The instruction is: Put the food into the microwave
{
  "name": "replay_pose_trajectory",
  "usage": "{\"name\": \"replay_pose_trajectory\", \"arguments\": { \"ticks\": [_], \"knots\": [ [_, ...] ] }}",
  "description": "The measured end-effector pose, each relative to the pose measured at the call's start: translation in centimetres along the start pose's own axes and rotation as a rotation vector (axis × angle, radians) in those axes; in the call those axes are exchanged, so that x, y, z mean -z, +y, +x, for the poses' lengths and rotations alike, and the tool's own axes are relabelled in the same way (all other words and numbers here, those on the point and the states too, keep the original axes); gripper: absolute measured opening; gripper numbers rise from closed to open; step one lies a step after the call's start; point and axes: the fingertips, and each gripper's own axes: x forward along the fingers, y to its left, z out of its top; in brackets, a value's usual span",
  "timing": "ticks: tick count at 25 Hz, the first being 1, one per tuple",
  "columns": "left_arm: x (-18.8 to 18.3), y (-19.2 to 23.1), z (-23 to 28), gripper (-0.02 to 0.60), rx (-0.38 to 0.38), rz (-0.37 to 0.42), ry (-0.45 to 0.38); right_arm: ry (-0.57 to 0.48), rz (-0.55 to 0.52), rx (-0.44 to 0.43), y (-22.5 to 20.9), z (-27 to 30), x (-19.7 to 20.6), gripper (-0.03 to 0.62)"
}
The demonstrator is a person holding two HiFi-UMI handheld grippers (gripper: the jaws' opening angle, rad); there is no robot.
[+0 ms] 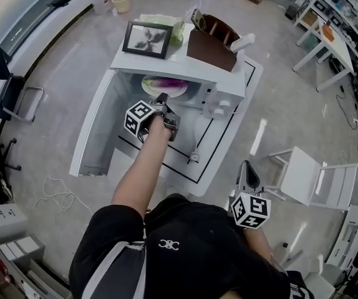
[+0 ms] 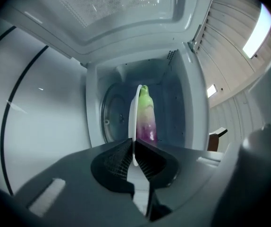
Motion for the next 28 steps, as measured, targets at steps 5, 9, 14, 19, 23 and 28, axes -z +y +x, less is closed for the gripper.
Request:
{"name": "replay_pose_trajectory", "arguments": {
  "ticks": [5,9,14,19,23,28],
  "knots": [
    [-0.8,1.0,3.3,0.023,-0.042,0.035,0.032,0.047,0.046,0.09,-3.4,-0.9,1.6,0.0],
    [-1.8,0.8,5.2,0.026,-0.047,0.043,0.022,0.064,0.042,0.129,-5.0,-1.4,1.9,0.0],
    [-2.7,0.6,7.0,0.026,-0.053,0.047,0.015,0.07,0.021,0.132,-5.4,-0.9,1.5,0.0],
    [-2.9,1.7,8.0,0.028,-0.104,0.066,0.016,0.063,-0.007,0.123,-5.5,-0.4,0.7,0.0],
    [-3.3,1.8,8.2,0.029,-0.119,0.139,0.01,0.058,-0.012,0.125,-5.6,-0.3,0.3,0.0],
    [-3.4,1.3,8.3,0.032,-0.153,0.292,0.013,0.058,-0.018,0.12,-5.6,-0.1,0.2,0.0]
  ]
}}
